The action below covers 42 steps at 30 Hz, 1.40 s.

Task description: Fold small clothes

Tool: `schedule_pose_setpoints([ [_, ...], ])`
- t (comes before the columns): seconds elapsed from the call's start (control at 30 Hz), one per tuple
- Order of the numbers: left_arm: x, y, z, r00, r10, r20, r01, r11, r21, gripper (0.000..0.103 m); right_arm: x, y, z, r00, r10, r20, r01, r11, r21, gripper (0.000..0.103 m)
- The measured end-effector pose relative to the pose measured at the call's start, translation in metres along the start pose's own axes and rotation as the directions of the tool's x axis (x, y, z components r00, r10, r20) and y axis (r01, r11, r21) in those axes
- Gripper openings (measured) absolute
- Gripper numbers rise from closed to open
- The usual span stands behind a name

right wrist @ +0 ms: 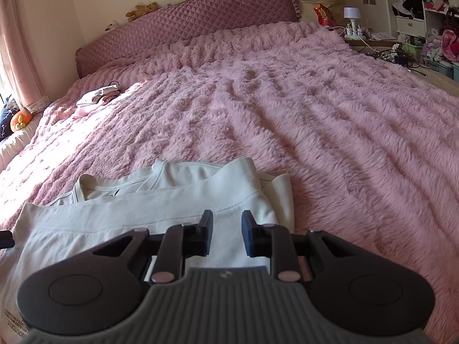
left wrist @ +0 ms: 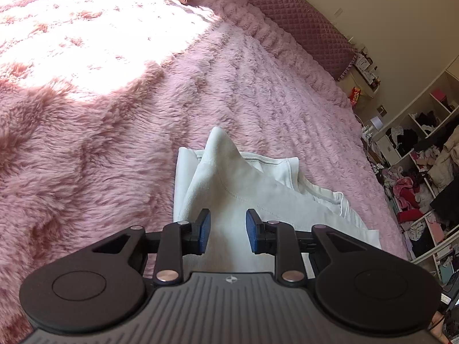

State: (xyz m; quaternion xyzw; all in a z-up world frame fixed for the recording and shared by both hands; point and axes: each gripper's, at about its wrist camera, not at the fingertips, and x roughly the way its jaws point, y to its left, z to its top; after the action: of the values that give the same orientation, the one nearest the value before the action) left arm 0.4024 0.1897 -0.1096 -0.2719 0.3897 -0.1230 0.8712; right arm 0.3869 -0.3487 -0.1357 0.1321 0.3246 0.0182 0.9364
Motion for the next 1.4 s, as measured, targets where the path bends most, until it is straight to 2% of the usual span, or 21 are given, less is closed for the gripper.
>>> schedule_pose_setpoints([
  [0.07,-0.017,-0.005,-0.003,1.000,-0.015,0.008,0.015,1.000,-0.008,0.030,-0.022,0.015,-0.001,0.999,0.042,0.005,-0.042,0.999,-0.015,0.019],
  [0.1,-0.029,-0.010,-0.008,0.999,-0.046,0.023,0.046,0.999,-0.006,0.030,-0.032,0.024,-0.003,0.998,0.065,0.005,-0.065,0.998,-0.020,0.023],
  [0.23,-0.060,-0.030,-0.039,0.991,-0.125,0.049,0.124,0.992,0.019,0.039,-0.066,0.062,-0.021,0.987,0.163,-0.003,-0.163,0.985,-0.062,0.024],
  [0.37,-0.075,-0.039,-0.074,0.990,-0.133,0.045,0.131,0.990,0.048,0.043,-0.086,0.101,-0.055,0.969,0.241,-0.051,-0.246,0.963,-0.113,0.024],
  [0.47,-0.071,-0.033,-0.092,0.994,-0.111,0.021,0.110,0.993,0.038,0.043,-0.089,0.122,-0.084,0.969,0.228,-0.099,-0.244,0.948,-0.204,0.024],
  [0.6,-0.063,-0.020,-0.101,0.997,-0.076,-0.004,0.076,0.997,0.016,0.043,-0.086,0.126,-0.114,0.976,0.157,-0.151,-0.192,0.945,-0.264,0.024],
  [0.7,-0.058,-0.012,-0.102,0.999,-0.044,-0.028,0.044,0.999,0.007,0.043,-0.083,0.109,-0.129,0.974,0.127,-0.187,-0.169,0.958,-0.232,0.024],
  [0.83,-0.057,-0.005,-0.109,1.000,-0.010,-0.029,0.011,1.000,0.026,0.043,-0.082,0.088,-0.137,0.970,0.126,-0.210,-0.169,0.964,-0.204,0.023],
  [1.0,-0.056,-0.007,-0.117,0.999,0.019,-0.028,-0.016,0.996,0.083,0.045,-0.095,0.093,-0.121,0.970,0.155,-0.187,-0.190,0.964,-0.187,0.026],
  [1.13,-0.055,-0.009,-0.119,0.999,0.027,-0.036,-0.023,0.994,0.105,0.046,-0.092,0.117,-0.090,0.977,0.164,-0.138,-0.194,0.951,-0.241,0.036],
  [1.27,-0.054,-0.010,-0.119,0.999,0.022,-0.046,-0.017,0.993,0.117,0.053,-0.053,0.143,-0.047,0.990,0.113,-0.088,-0.133,0.951,-0.280,0.041],
  [1.4,-0.050,-0.014,-0.120,0.998,0.031,-0.058,-0.022,0.987,0.159,0.058,0.001,0.156,-0.009,0.994,0.092,-0.050,-0.102,0.966,-0.239,0.044],
])
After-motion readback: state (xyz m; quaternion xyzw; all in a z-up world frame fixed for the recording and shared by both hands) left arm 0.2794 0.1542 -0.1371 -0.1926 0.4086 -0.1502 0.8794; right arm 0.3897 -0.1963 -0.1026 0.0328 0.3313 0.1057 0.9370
